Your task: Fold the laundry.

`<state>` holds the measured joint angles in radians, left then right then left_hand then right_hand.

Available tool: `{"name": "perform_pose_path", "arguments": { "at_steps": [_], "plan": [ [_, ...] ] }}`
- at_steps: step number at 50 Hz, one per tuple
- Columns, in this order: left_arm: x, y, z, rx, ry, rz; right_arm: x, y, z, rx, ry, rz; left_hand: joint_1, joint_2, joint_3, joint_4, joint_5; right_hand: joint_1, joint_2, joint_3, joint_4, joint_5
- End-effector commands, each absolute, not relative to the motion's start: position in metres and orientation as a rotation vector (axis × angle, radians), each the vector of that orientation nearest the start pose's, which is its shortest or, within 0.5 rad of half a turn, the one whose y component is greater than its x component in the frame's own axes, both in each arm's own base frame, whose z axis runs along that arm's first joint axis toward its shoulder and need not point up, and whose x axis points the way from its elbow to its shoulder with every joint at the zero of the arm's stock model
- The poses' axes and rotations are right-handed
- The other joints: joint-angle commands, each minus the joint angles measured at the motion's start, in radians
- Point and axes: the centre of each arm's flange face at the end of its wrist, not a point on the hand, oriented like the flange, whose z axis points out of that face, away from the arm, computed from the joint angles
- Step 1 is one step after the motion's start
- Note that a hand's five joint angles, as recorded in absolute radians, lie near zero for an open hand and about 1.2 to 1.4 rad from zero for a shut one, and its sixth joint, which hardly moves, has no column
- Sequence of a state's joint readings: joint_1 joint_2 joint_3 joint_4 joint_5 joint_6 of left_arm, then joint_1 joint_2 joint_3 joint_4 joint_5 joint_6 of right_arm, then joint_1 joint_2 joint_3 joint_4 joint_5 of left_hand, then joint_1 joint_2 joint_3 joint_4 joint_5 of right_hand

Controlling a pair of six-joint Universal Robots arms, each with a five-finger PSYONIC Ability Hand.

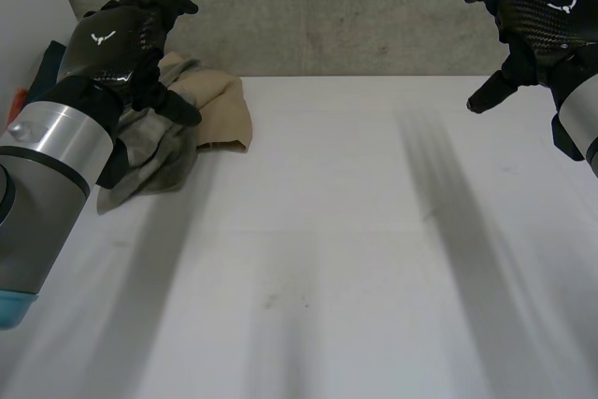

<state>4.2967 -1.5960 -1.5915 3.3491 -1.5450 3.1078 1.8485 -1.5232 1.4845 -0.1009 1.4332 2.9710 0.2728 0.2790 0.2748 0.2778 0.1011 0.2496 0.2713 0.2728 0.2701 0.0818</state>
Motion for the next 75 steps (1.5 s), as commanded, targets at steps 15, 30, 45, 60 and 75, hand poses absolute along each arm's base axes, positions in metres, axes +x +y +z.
{"name": "perform_pose_path", "arguments": {
  "at_steps": [15, 30, 45, 60, 75],
  "plan": [
    [-0.252, -0.244, 0.318, 0.477, 2.236, -2.634, 0.228, -0.275, 0.334, -0.567, 1.87, -2.222, -0.095, -0.101, -0.096, -0.1, -0.097, -0.075, -0.097, -0.098, -0.096, -0.082],
    [-0.229, -0.294, 0.297, 0.814, 1.836, -2.245, 0.232, -0.284, 0.31, -0.613, 1.976, -2.119, -0.098, -0.104, -0.099, -0.102, -0.1, -0.075, -0.097, -0.098, -0.096, -0.082],
    [-0.183, -0.449, 0.16, 0.798, 1.966, -1.947, 0.233, -0.283, 0.302, -0.625, 1.994, -2.091, -0.089, -0.095, -0.091, -0.094, -0.092, -0.075, -0.097, -0.098, -0.096, -0.082],
    [-0.211, -0.445, 0.152, 0.975, 2.041, -2.126, 0.235, -0.29, 0.286, -0.654, 2.044, -2.057, 1.123, 1.117, 1.121, 1.118, 1.121, -0.075, -0.097, -0.098, -0.096, -0.082],
    [-0.315, -0.313, 0.257, 1.04, 2.222, -2.592, 0.233, -0.289, 0.3, -0.663, 2.009, -2.121, 1.123, 1.117, 1.121, 1.118, 1.121, -0.075, -0.097, -0.098, -0.096, -0.082]
  ]
}}
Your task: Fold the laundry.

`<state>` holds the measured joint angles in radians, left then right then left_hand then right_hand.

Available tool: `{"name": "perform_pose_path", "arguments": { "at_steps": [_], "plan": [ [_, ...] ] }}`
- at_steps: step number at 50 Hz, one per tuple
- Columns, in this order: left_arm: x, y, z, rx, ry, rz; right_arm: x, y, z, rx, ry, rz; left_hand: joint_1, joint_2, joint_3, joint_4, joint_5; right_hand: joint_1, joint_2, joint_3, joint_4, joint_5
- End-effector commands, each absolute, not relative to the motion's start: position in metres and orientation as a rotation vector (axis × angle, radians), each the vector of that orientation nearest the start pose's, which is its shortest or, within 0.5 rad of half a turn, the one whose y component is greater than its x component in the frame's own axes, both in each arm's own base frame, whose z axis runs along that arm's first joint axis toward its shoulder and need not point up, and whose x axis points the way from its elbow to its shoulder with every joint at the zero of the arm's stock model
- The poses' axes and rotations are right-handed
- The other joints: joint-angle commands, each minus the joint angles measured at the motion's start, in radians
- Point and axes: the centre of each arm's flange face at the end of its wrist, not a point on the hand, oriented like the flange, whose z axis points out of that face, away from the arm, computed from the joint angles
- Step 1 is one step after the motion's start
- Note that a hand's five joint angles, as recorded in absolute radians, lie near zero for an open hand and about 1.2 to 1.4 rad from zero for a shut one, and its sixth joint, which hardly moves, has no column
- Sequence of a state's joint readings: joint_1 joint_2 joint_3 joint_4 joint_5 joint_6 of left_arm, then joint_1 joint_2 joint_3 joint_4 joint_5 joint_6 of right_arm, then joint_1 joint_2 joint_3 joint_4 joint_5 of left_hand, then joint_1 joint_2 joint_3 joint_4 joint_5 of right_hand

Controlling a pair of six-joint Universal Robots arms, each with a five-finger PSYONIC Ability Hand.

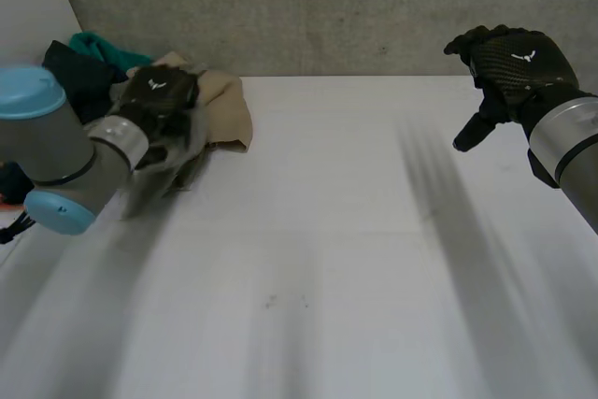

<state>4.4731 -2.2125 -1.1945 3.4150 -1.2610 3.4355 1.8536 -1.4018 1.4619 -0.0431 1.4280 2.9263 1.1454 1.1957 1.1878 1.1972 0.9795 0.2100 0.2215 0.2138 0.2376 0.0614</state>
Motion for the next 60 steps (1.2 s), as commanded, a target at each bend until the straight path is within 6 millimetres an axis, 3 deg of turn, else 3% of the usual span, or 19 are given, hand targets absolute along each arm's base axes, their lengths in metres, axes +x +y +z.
{"name": "perform_pose_path", "arguments": {
  "at_steps": [1, 5, 6, 9, 11, 15, 20, 27, 31, 34, 37, 40, 45, 50, 54, 58, 59, 60],
  "plan": [
    [-0.319, -0.305, 0.263, 1.046, 2.217, -2.618, 0.232, -0.288, 0.302, -0.661, 2.006, -2.126, 0.251, 0.201, 0.209, 0.199, 0.242, -0.036, -0.047, -0.039, -0.063, -0.061],
    [-0.334, -0.277, 0.258, 1.133, 2.29, -2.612, 0.229, -0.287, 0.311, -0.648, 1.982, -2.159, 0.251, 0.201, 0.209, 0.199, 0.242, -0.036, -0.047, -0.039, -0.063, -0.061],
    [-0.354, -0.246, 0.249, 1.258, 2.332, -2.61, 0.229, -0.286, 0.312, -0.649, 1.979, -2.163, 0.251, 0.201, 0.209, 0.199, 0.242, -0.036, -0.047, -0.039, -0.063, -0.061],
    [-0.387, -0.198, 0.248, 1.455, 2.293, -2.673, 0.229, -0.285, 0.316, -0.648, 1.965, -2.176, 0.251, 0.201, 0.209, 0.199, 0.242, -0.036, -0.047, -0.039, -0.063, -0.061],
    [-0.399, -0.187, 0.244, 1.48, 2.271, -2.708, 0.229, -0.285, 0.317, -0.648, 1.962, -2.179, 0.251, 0.201, 0.209, 0.199, 0.242, -0.036, -0.047, -0.039, -0.063, -0.061],
    [-0.408, -0.205, 0.206, 1.351, 2.332, -2.625, 0.228, -0.286, 0.318, -0.644, 1.967, -2.183, 0.251, 0.201, 0.209, 0.199, 0.242, -0.036, -0.047, -0.039, -0.063, -0.061],
    [-0.406, -0.206, 0.188, 1.287, 2.405, -2.497, 0.228, -0.287, 0.315, -0.665, 1.987, -2.179, -0.971, -1.021, -1.013, -1.023, -0.98, -0.036, -0.047, -0.039, -0.063, -0.061],
    [-0.39, -0.216, 0.202, 1.216, 2.414, -2.458, 0.227, -0.287, 0.299, -0.812, 2.113, -2.114, -0.958, -1.009, -1.001, -1.01, -0.967, -0.036, -0.047, -0.039, -0.063, -0.061],
    [-0.347, -0.245, 0.221, 1.068, 2.382, -2.398, 0.23, -0.284, 0.278, -0.936, 2.248, -1.952, -0.952, -1.003, -0.995, -1.004, -0.961, -0.036, -0.047, -0.039, -0.063, -0.061],
    [-0.333, -0.253, 0.222, 1.041, 2.36, -2.357, 0.229, -0.276, 0.267, -1.003, 2.33, -1.828, -0.941, -0.991, -0.983, -0.993, -0.949, -0.036, -0.047, -0.039, -0.063, -0.061],
    [-0.325, -0.256, 0.215, 1.083, 2.324, -2.284, 0.234, -0.262, 0.259, -1.064, 2.352, -1.729, -0.929, -0.979, -0.971, -0.981, -0.938, -0.036, -0.047, -0.039, -0.063, -0.061],
    [-0.319, -0.258, 0.205, 1.14, 2.296, -2.195, 0.252, -0.236, 0.245, -1.151, 2.313, -1.628, -0.914, -0.965, -0.957, -0.966, -0.923, -0.036, -0.047, -0.039, -0.063, -0.061],
    [-0.315, -0.266, 0.171, 1.221, 2.334, -2.007, 0.289, -0.207, 0.226, -1.259, 2.124, -1.686, -0.914, -0.965, -0.957, -0.966, -0.923, -0.036, -0.047, -0.039, -0.063, -0.061],
    [-0.319, -0.273, 0.146, 1.267, 2.349, -1.925, 0.308, -0.215, 0.197, -1.248, 2.119, -1.792, -0.906, -0.956, -0.948, -0.957, -0.914, -0.036, -0.047, -0.039, -0.063, -0.061],
    [-0.326, -0.28, 0.13, 1.282, 2.359, -1.903, 0.317, -0.224, 0.175, -1.272, 2.161, -1.856, -0.745, -0.795, -0.787, -0.796, -0.753, -0.036, -0.047, -0.039, -0.063, -0.061],
    [-0.33, -0.287, 0.128, 1.276, 2.348, -1.919, 0.331, -0.23, 0.15, -1.405, 2.167, -1.855, -0.308, -0.358, -0.35, -0.359, -0.316, -0.036, -0.047, -0.039, -0.063, -0.061],
    [-0.331, -0.288, 0.132, 1.272, 2.339, -1.933, 0.333, -0.231, 0.145, -1.429, 2.167, -1.852, -0.077, -0.127, -0.119, -0.129, -0.086, 0.03, 0.018, 0.026, 0.002, 0.004],
    [-0.33, -0.29, 0.134, 1.264, 2.334, -1.94, 0.335, -0.232, 0.141, -1.456, 2.165, -1.849, 0.015, -0.035, -0.027, -0.036, 0.007, 0.141, 0.13, 0.137, 0.113, 0.115]
  ]
}}
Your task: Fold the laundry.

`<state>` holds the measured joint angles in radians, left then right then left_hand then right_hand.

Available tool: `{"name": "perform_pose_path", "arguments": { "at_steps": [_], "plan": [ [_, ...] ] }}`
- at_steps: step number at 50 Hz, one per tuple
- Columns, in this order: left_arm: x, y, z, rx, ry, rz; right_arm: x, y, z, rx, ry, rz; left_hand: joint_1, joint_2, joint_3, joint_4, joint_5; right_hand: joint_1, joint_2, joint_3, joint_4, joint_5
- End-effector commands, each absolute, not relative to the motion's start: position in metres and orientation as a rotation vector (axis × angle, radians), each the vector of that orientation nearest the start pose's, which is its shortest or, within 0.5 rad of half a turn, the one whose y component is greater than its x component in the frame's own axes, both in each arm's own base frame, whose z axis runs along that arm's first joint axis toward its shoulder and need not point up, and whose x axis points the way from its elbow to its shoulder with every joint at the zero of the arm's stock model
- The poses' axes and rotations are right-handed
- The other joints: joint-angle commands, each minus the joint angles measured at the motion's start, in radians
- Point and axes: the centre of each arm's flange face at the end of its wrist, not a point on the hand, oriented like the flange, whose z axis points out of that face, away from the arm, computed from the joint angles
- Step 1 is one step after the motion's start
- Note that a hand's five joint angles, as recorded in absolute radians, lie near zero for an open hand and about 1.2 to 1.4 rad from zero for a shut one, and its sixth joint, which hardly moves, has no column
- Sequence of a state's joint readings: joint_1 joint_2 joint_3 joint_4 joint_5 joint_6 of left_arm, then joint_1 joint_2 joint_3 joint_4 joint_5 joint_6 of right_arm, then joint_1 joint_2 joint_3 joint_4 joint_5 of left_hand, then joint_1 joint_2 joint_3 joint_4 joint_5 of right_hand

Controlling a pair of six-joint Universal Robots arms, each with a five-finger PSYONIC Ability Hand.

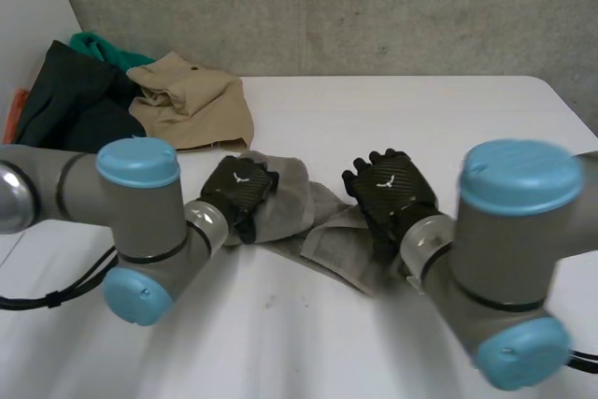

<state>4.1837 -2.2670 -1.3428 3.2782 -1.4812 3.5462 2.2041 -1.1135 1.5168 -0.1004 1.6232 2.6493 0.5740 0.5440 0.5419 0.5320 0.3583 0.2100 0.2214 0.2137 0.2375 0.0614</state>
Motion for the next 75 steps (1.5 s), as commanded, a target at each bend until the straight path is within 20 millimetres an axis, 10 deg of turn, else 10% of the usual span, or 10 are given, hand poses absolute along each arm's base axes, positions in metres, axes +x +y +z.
{"name": "perform_pose_path", "arguments": {
  "at_steps": [1, 5, 14, 26, 32, 40, 47, 53, 65, 75],
  "plan": [
    [-0.329, -0.291, 0.135, 1.253, 2.332, -1.942, 0.337, -0.235, 0.139, -1.484, 2.161, -1.857, 0.666, 0.696, 0.698, 0.708, 0.707, 0.456, 0.445, 0.452, 0.429, 0.43],
    [-0.328, -0.289, 0.148, 1.217, 2.304, -1.981, 0.339, -0.238, 0.153, -1.46, 2.136, -1.91, 0.822, 0.852, 0.854, 0.864, 0.863, 1.184, 1.173, 1.181, 1.157, 1.158],
    [-0.281, -0.28, 0.24, 0.972, 2.161, -2.174, 0.277, -0.275, 0.235, -1.206, 2.222, -2.147, 0.822, 0.852, 0.854, 0.864, 0.863, 1.186, 1.175, 1.183, 1.159, 1.16],
    [-0.259, -0.271, 0.224, 0.861, 2.439, -2.087, 0.238, -0.274, 0.234, -1.333, 2.435, -1.792, 0.822, 0.852, 0.854, 0.864, 0.863, 1.186, 1.175, 1.183, 1.159, 1.16],
    [-0.277, -0.295, 0.218, 0.893, 2.408, -2.166, 0.255, -0.317, 0.259, -0.99, 2.19, -2.125, 0.822, 0.852, 0.854, 0.864, 0.863, 1.186, 1.175, 1.183, 1.159, 1.16],
    [-0.305, -0.353, 0.336, 0.678, 1.787, -2.764, 0.267, -0.361, 0.35, -0.517, 1.581, -2.652, 0.822, 0.852, 0.854, 0.864, 0.863, 1.186, 1.175, 1.183, 1.159, 1.16],
    [-0.302, -0.353, 0.382, 0.483, 1.416, -3.039, 0.267, -0.358, 0.387, -0.373, 1.225, -2.834, 0.822, 0.852, 0.854, 0.864, 0.863, 1.186, 1.175, 1.183, 1.159, 1.16],
    [-0.296, -0.336, 0.334, 0.568, 1.655, -2.907, 0.27, -0.353, 0.345, -0.542, 1.467, -2.673, 0.822, 0.852, 0.854, 0.864, 0.863, 1.186, 1.175, 1.183, 1.159, 1.16],
    [-0.274, -0.286, 0.193, 0.786, 2.276, -2.315, 0.251, -0.306, 0.189, -1.041, 2.262, -1.825, 0.822, 0.852, 0.854, 0.864, 0.863, 1.186, 1.175, 1.183, 1.159, 1.16],
    [-0.244, -0.231, 0.141, 0.954, 2.498, -1.798, 0.226, -0.277, 0.151, -1.43, 2.422, -1.596, 0.822, 0.852, 0.854, 0.864, 0.863, 1.186, 1.175, 1.183, 1.159, 1.16]
  ]
}}
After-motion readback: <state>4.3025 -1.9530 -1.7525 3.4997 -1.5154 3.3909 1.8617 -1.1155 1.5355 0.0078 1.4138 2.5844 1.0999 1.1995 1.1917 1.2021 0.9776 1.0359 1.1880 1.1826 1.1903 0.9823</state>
